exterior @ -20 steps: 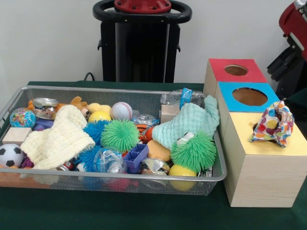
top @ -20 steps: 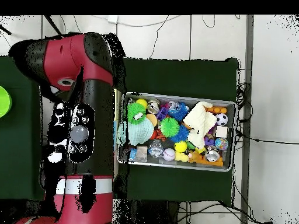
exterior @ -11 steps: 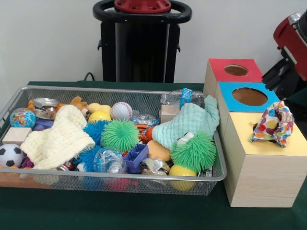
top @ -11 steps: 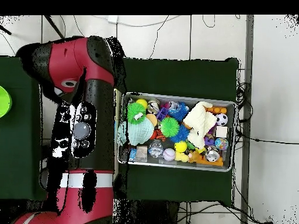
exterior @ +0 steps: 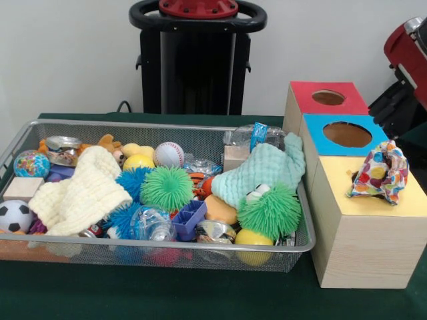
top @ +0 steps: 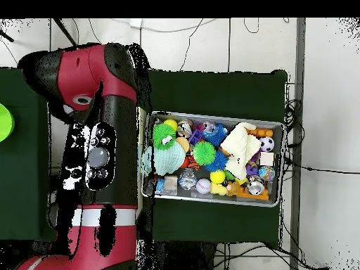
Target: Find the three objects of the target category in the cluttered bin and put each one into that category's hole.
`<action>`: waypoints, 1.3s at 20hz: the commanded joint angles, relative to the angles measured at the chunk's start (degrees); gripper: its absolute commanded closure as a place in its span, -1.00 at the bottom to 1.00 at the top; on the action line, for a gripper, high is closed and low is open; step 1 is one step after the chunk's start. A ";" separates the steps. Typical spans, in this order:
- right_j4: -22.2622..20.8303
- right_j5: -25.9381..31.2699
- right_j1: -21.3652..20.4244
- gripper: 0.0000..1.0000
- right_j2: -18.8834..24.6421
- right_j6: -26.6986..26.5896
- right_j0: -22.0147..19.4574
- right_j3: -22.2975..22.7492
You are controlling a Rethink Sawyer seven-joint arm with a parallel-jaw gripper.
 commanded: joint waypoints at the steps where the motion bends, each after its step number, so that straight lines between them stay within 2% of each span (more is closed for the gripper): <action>1: 2.24 -0.18 2.15 1.00 4.60 5.98 -1.12 -2.41; 6: 3.55 0.87 5.44 1.00 4.05 8.57 -1.52 -7.57; 9: 3.34 -1.65 6.54 1.00 3.68 9.23 -1.36 -7.36; 12: 2.67 -5.11 6.67 1.00 3.30 9.74 -1.06 -5.27; 17: 0.50 -12.11 4.86 1.00 3.28 7.60 -0.58 1.47; 26: -0.16 -16.10 2.48 1.00 2.71 4.23 -0.54 7.17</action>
